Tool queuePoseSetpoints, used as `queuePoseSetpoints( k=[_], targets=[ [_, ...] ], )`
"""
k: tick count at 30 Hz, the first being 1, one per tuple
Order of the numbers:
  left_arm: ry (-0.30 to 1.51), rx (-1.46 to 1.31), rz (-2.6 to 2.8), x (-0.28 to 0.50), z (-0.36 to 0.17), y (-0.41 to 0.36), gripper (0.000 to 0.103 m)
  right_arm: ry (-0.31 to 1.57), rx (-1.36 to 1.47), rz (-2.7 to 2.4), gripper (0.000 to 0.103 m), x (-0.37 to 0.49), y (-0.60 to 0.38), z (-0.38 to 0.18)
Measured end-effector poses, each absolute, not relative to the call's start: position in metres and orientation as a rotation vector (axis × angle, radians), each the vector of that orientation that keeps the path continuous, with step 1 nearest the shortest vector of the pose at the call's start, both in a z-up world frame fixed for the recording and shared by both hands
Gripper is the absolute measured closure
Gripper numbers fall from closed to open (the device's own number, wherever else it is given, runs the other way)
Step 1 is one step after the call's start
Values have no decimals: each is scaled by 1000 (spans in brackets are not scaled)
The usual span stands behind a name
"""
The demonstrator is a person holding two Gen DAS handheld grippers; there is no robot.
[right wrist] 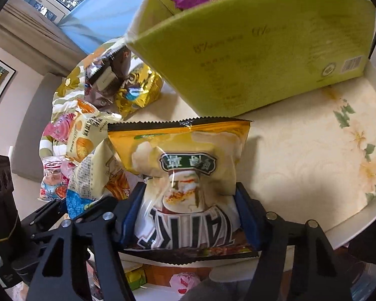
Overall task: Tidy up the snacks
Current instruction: 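Carry both bags over the box and open both tools to drop them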
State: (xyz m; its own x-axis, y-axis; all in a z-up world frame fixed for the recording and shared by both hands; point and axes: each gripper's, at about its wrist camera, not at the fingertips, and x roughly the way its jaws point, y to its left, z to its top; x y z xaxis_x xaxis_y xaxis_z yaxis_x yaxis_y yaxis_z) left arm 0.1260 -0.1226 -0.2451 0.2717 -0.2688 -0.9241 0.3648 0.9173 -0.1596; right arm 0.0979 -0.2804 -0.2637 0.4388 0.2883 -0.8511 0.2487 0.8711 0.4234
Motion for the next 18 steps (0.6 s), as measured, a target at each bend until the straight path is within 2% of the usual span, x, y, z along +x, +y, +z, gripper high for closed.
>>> queuePoseSetpoints(
  k=[7, 18],
  targets=[
    [1146, 55, -461, 109, -200, -111, 41, 1081, 503, 19, 39, 84, -278, -229],
    [938, 0, -553, 121, -94, -121, 41, 918, 418, -1, 39, 62, -294, -130]
  ],
)
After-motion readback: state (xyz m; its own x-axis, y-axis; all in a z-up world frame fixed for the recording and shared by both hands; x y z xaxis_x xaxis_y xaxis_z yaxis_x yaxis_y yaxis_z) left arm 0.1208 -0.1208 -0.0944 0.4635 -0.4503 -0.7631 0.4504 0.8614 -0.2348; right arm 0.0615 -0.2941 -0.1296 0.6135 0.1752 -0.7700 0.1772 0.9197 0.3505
